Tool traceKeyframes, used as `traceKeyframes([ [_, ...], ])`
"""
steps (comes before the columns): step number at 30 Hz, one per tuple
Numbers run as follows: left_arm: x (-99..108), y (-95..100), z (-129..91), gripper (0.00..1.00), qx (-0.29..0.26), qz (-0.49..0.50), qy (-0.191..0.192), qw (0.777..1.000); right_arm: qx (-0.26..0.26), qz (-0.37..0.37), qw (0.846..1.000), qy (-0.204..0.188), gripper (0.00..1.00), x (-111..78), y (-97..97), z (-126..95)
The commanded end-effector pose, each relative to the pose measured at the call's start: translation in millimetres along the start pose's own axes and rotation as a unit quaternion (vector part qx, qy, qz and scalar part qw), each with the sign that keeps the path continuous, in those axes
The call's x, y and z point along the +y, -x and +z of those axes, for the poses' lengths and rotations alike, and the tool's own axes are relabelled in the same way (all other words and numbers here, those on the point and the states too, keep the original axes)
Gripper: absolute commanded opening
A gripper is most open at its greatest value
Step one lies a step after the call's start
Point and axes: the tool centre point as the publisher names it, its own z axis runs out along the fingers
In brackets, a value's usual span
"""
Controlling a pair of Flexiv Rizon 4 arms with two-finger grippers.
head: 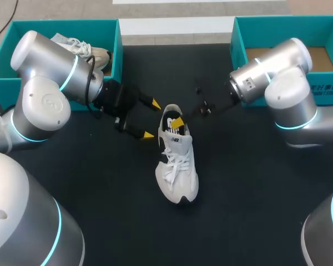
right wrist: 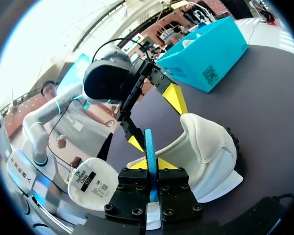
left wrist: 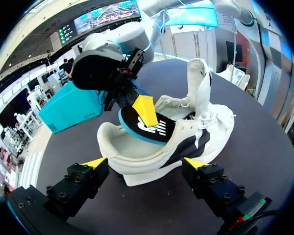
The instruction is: Take the shoe out of the shoebox, open the shoe tongue, remove and reinsert the insole, then place the shoe into the shoebox
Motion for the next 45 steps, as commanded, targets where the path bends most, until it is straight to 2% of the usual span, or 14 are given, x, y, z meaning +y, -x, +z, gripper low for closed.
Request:
traceKeyframes([
  [1, -0.4, -0.5, 0.8, 1.0, 0.0, 0.0, 0.002, 1.0, 0.003, 0.015, 1.0, -0.002, 0.0, -10.4, 4.0, 9.2],
  [5, -0.4, -0.5, 0.8, 1.0, 0.0, 0.0, 0.002, 1.0, 0.01, 0.025, 1.0, 0.0, 0.0, -19.1, 3.0, 13.3],
  [9, -0.4, -0.5, 0.8, 1.0, 0.0, 0.0, 0.002, 1.0, 0.003, 0.025, 1.0, 0.002, 0.0, -18.6, 2.9, 11.8],
  [10, -0.4, -0.5, 0.8, 1.0, 0.0, 0.0, 0.002, 1.0, 0.0, 0.021, 1.0, 0.004, 0.09, -16.5, 2.2, 10.4],
  [11, -0.4, -0.5, 0.8, 1.0, 0.0, 0.0, 0.002, 1.0, -0.005, 0.016, 1.0, 0.005, 0.28, -13.9, 1.1, 8.9],
  [14, -0.4, -0.5, 0.8, 1.0, 0.0, 0.0, 0.002, 1.0, -0.015, 0.003, 1.0, 0.003, 0.39, -5.0, -4.6, 4.5],
  [21, -0.4, -0.5, 0.8, 1.0, 0.0, 0.0, 0.002, 1.0, -0.035, -0.025, 0.999, -0.001, 0.42, 15.2, -17.2, -9.0],
  [26, -0.4, -0.5, 0.8, 1.0, 0.0, 0.0, 0.002, 1.0, -0.055, -0.051, 0.997, 0.004, 0.47, 31.7, -16.9, -23.6],
  [34, -0.4, -0.5, 0.8, 1.0, 0.0, 0.0, 0.002, 1.0, -0.096, -0.105, 0.99, 0.017, 0.46, 66.9, -25.8, -53.0],
  [39, -0.4, -0.5, 0.8, 1.0, 0.0, 0.0, 0.002, 1.0, -0.101, -0.117, 0.988, 0.019, 0.46, 74.6, -38.8, -68.1],
  [41, -0.4, -0.5, 0.8, 1.0, 0.0, 0.0, 0.002, 1.0, -0.118, -0.108, 0.987, 0.011, 0.42, 75.1, -46.2, -74.4],
  [44, -0.4, -0.5, 0.8, 1.0, 0.0, 0.0, 0.002, 1.0, -0.134, -0.1, 0.986, 0.021, 0.18, 74.9, -57.5, -81.6],
  [45, -0.4, -0.5, 0.8, 1.0, 0.0, 0.0, 0.002, 1.0, -0.135, -0.095, 0.986, 0.025, 0.0, 74.5, -59.6, -82.7],
])
